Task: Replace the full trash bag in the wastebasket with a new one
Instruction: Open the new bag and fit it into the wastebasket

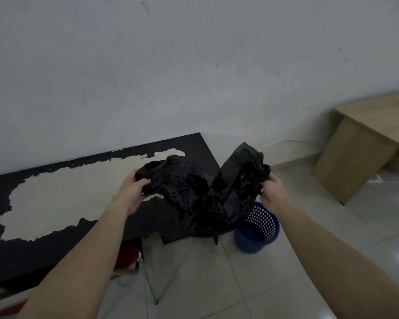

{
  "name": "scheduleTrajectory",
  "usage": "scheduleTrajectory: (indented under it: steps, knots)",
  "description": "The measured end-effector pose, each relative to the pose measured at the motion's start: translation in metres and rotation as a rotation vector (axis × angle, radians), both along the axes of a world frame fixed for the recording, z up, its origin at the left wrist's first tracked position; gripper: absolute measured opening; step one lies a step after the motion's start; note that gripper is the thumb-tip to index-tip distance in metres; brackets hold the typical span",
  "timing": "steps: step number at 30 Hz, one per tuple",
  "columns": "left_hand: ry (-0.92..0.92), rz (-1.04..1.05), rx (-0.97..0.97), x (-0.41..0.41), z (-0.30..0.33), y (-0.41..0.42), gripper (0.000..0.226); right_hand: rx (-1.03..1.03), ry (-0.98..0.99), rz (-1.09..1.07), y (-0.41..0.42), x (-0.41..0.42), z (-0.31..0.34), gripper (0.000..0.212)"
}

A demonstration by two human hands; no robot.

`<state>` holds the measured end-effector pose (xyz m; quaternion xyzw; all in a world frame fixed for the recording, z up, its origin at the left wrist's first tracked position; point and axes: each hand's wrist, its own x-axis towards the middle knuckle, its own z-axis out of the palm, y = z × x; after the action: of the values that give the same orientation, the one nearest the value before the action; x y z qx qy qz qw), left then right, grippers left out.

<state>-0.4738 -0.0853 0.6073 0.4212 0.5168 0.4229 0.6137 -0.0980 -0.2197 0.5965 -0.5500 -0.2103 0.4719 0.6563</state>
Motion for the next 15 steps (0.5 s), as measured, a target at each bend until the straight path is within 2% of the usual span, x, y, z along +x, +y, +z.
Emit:
scheduleTrajectory:
  steps: [2, 5, 6, 8, 10, 13, 15]
  knots:
    - [0.001, -0.07, 0.04, 0.006, 0.001, -0.005, 0.03, -0.05, -0.103, 0.098, 0.003, -0.009, -0.004, 0.035]
    - [0.038, -0.141, 0.092, 0.019, 0.007, -0.013, 0.035, -0.13, -0.077, 0.268, 0.01, -0.025, -0.006, 0.03]
    - [0.062, -0.165, 0.113, 0.024, 0.008, -0.016, 0.036, -0.173, -0.044, 0.321, 0.013, -0.031, -0.003, 0.038]
    - [0.085, -0.217, 0.148, 0.034, 0.013, -0.024, 0.04, -0.273, 0.003, 0.432, 0.02, -0.045, 0.006, 0.073]
    - [0.04, -0.286, 0.153, 0.044, 0.017, -0.033, 0.045, -0.398, 0.012, 0.565, 0.029, -0.062, 0.013, 0.097]
    - [-0.096, -0.459, 0.103, 0.063, 0.02, -0.047, 0.034, -0.504, 0.098, 0.656, 0.038, -0.088, 0.017, 0.107]
    - [-0.165, -0.52, 0.04, 0.076, 0.018, -0.054, 0.02, -0.521, 0.134, 0.586, 0.04, -0.1, 0.016, 0.096]
